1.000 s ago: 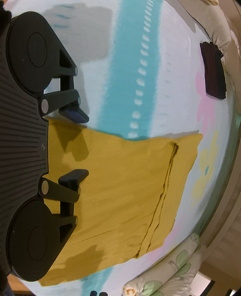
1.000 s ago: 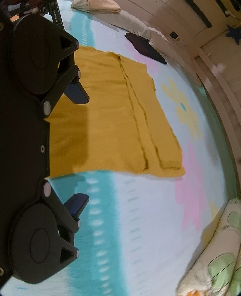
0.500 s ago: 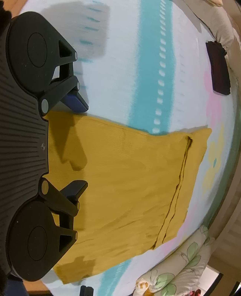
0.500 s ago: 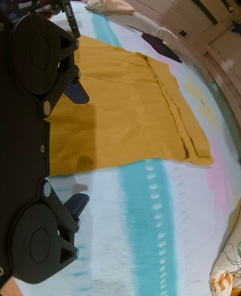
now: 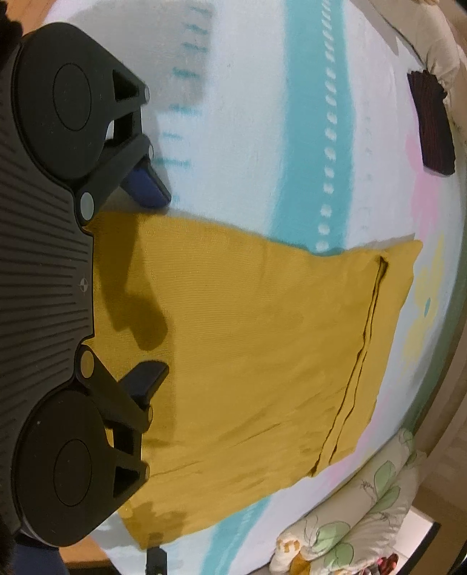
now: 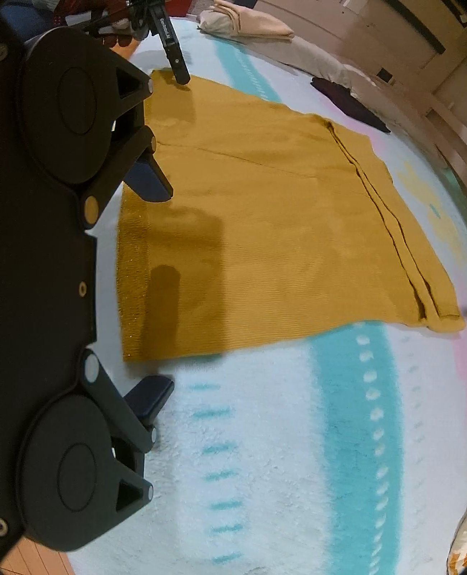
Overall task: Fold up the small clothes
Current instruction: 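Move both tools along the sweater body to its hem, then close both tools on the yellow sweater hem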
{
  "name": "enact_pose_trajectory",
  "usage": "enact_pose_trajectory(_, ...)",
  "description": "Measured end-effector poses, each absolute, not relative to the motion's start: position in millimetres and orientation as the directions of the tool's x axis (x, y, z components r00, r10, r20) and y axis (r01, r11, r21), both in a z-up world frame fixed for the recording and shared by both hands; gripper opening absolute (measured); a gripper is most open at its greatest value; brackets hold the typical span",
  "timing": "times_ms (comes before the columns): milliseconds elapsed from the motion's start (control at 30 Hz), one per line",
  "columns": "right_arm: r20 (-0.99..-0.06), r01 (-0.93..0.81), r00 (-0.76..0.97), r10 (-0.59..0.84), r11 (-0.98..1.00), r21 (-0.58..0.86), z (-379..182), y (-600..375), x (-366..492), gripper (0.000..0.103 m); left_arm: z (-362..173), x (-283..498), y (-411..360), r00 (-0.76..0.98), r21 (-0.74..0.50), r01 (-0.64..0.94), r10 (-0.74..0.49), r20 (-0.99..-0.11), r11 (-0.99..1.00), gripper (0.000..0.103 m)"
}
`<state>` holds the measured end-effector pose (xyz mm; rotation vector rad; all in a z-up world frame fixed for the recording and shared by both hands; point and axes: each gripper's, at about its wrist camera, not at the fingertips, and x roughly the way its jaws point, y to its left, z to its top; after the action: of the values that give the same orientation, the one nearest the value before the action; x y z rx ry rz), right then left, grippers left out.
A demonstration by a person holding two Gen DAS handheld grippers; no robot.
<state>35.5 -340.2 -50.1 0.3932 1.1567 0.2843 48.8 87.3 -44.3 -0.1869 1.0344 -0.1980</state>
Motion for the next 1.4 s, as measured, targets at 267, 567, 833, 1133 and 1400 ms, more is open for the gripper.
enact_pose_trajectory(267, -0.800, -0.003, 0.396, 0.451, 0.872, 0.490, -53.1, -344.7, 35.6, 0.103, -47.8, 49.4, 82.2, 0.498, -0.231, 0.091, -0.245, -0.832, 0.969, 0.102)
enact_pose_trajectory(567, -0.794, -0.004, 0.412, 0.446, 0.873, 0.488, -53.3, -344.6, 32.4, 0.103, -45.6, 45.9, 89.5, 0.507, -0.257, 0.057, -0.250, -0.825, 0.965, 0.093)
enact_pose_trajectory(833, -0.794, -0.021, 0.407, 0.451, 0.874, 0.485, -51.6, -340.8, 30.4, 0.102, -39.9, 41.8, 100.5, 0.535, -0.198, 0.005, -0.170, -0.827, 0.980, 0.033)
enact_pose_trajectory(1133, -0.798, -0.010, 0.382, 0.466, 0.865, 0.501, -52.8, -344.0, 31.1, 0.018, -34.6, 41.2, 100.5, 0.551, -0.224, 0.030, -0.203, -0.809, 0.974, 0.005)
enact_pose_trajectory(1400, -0.698, -0.021, 0.506, 0.506, 0.817, 0.577, -31.5, -357.8, 30.9, 0.015, -18.0, 40.0, 108.4, 0.635, -0.287, -0.003, -0.220, -0.741, 0.958, 0.004)
